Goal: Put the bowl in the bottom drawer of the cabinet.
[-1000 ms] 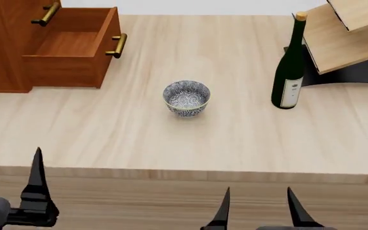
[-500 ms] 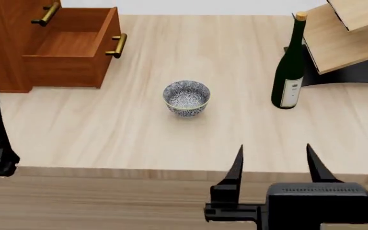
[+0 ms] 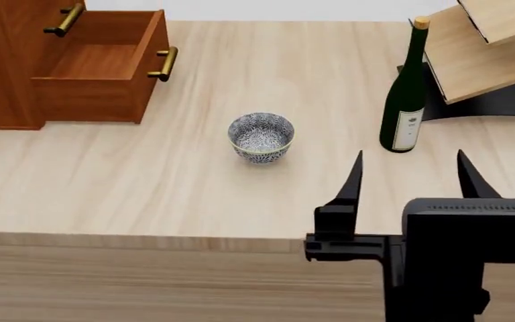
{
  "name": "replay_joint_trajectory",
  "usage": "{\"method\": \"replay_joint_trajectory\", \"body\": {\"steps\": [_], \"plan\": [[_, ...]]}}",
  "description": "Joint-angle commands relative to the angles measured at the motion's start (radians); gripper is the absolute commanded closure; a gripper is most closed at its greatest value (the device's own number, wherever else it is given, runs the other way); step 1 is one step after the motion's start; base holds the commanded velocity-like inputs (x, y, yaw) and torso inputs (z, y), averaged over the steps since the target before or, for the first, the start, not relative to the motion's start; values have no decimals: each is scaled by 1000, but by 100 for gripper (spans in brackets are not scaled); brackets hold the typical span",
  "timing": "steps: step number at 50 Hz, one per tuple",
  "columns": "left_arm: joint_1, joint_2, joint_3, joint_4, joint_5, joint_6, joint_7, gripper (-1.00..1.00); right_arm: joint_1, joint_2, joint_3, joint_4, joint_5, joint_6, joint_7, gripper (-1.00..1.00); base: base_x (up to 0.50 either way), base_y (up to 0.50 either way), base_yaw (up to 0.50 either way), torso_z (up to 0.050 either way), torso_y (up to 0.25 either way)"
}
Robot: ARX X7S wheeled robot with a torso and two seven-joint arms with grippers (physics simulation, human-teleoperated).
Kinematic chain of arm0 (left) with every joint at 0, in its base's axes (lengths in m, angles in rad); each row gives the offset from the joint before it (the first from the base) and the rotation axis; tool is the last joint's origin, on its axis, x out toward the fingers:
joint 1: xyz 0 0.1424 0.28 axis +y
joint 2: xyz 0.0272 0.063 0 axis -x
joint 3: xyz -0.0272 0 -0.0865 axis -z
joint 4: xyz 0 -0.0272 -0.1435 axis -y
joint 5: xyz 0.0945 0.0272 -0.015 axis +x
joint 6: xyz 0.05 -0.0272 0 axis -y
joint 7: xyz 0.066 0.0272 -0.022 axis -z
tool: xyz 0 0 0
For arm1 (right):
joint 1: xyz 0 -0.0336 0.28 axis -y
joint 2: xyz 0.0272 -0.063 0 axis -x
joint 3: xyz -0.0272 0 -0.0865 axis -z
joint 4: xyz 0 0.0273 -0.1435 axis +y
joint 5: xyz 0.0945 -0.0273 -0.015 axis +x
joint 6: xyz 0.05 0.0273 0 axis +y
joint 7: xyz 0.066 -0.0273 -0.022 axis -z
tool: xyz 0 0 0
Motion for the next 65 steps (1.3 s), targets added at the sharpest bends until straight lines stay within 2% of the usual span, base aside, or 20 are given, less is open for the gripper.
{"method": "replay_joint_trajectory", "body": {"steps": [1, 10, 31, 65], "plan": [[-131, -44, -77, 79, -82, -156, 0, -100, 34, 7, 17, -7, 21, 29, -2, -100, 0, 0, 0, 0, 0], [-177, -58, -93, 106, -117, -207, -4, -100, 38, 7, 14, -3, 29, 27, -3, -100, 0, 0, 0, 0, 0], [-152, -57, -67, 97, -109, -177, -22, -100, 21, 9, 30, -12, 54, 27, 1, -100, 0, 20, 0, 0, 0], [-146, -53, -47, 90, -120, -155, -48, -100, -7, 16, 38, -3, 68, 0, 10, -100, 0, 461, 0, 0, 0]]}}
